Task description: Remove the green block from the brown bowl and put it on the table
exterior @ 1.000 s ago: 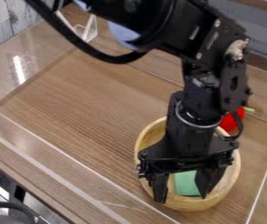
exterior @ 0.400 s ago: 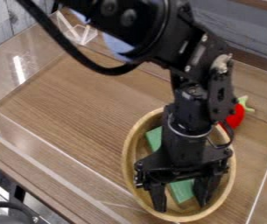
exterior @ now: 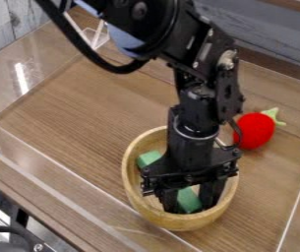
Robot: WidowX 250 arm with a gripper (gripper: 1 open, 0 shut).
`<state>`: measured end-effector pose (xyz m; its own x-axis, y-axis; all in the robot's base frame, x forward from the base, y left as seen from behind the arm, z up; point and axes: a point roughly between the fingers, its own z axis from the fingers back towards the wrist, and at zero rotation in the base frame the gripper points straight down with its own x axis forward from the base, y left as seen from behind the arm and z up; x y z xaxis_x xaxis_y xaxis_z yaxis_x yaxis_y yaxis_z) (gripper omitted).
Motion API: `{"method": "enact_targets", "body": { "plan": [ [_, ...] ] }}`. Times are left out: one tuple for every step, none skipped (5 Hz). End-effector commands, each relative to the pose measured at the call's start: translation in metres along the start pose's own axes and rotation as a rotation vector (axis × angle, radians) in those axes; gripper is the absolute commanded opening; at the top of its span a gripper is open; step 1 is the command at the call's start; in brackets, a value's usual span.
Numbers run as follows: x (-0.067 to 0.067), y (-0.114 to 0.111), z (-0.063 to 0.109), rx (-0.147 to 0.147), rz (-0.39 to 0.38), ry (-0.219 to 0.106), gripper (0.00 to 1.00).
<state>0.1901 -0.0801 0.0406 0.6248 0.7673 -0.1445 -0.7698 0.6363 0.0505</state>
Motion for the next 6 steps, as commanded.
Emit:
{"method": "enact_targets", "body": {
  "plan": [
    [0.001, 0.001, 0.022, -0.04, -0.029, -0.01, 0.0],
    [-0.001, -0.001, 0.038, -0.075, -0.037, -0.002, 0.0],
    [-0.001, -0.004, 0.061, -0.123, -0.054, 0.008, 0.0],
    [0.006, -0.01, 0.091, -0.167, -0.061, 0.003, 1.0],
    [0.017, -0.015, 0.119, -0.208, -0.02, -0.004, 0.0],
    [0.013, -0.013, 0.102, -0.185, 0.022, -0.019, 0.0]
  ]
}}
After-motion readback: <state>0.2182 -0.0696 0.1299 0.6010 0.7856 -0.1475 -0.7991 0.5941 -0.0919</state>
